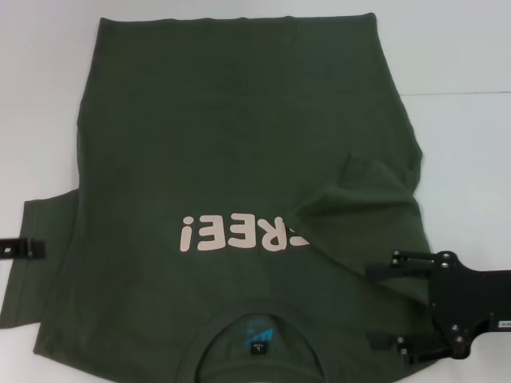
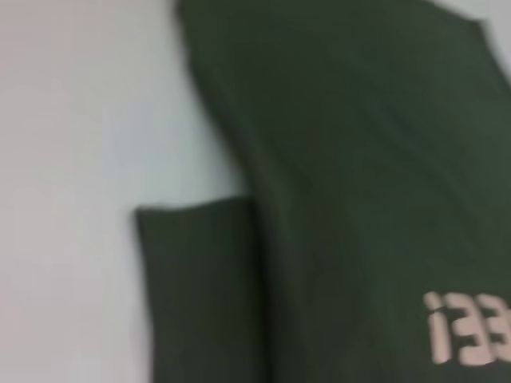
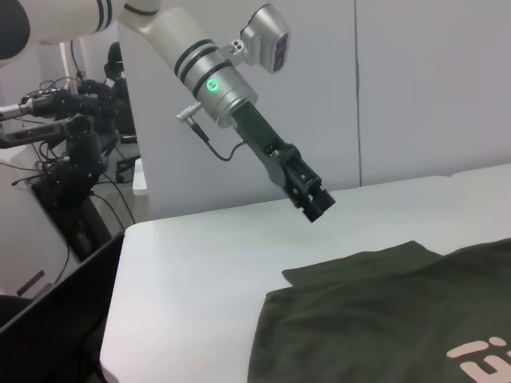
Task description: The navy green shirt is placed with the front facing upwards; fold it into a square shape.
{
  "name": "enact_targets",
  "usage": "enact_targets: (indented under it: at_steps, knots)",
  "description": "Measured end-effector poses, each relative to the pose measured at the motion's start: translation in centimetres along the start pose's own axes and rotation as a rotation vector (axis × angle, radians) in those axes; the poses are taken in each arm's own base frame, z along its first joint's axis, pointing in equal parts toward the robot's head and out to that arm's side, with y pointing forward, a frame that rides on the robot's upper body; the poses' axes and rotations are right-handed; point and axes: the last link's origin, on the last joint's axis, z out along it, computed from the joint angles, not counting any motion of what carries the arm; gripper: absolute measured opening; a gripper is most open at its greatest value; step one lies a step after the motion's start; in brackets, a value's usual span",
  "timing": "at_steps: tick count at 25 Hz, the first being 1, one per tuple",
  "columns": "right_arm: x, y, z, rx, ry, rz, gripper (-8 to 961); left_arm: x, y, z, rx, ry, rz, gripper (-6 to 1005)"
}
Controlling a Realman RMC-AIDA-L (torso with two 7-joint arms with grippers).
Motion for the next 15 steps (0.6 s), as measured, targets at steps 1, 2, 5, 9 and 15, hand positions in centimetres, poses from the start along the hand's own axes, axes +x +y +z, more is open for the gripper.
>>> enact_targets:
  at_steps: [1, 2, 5, 9, 15]
  knots:
    - [0.10, -0.03, 0.16, -0.001, 0.001, 0.005, 903, -0.10, -0.17, -0.01, 0.014, -0.016, -0.019, 809]
    - [0.16, -0.04, 0.34, -0.005, 0.005, 0.006, 903, -0.22, -0.32, -0.02, 0.027, -0.031, -0.034, 809]
    - [0.22, 0.09, 0.71, -0.029, 0.024, -0.009, 902, -0.41, -0.56, -0.10, 0.055, -0.066, -0.061, 808]
    - [0.23, 0.09, 0.59, -0.037, 0.039, -0.026, 904, -0.53, -0.64, 0.13, 0.067, -0.098, -0.083, 808]
    - [0.19, -0.04, 0.57, -0.034, 0.042, -0.029, 903, -0.44, -0.71, 0.57, 0.067, -0.106, -0.117, 807]
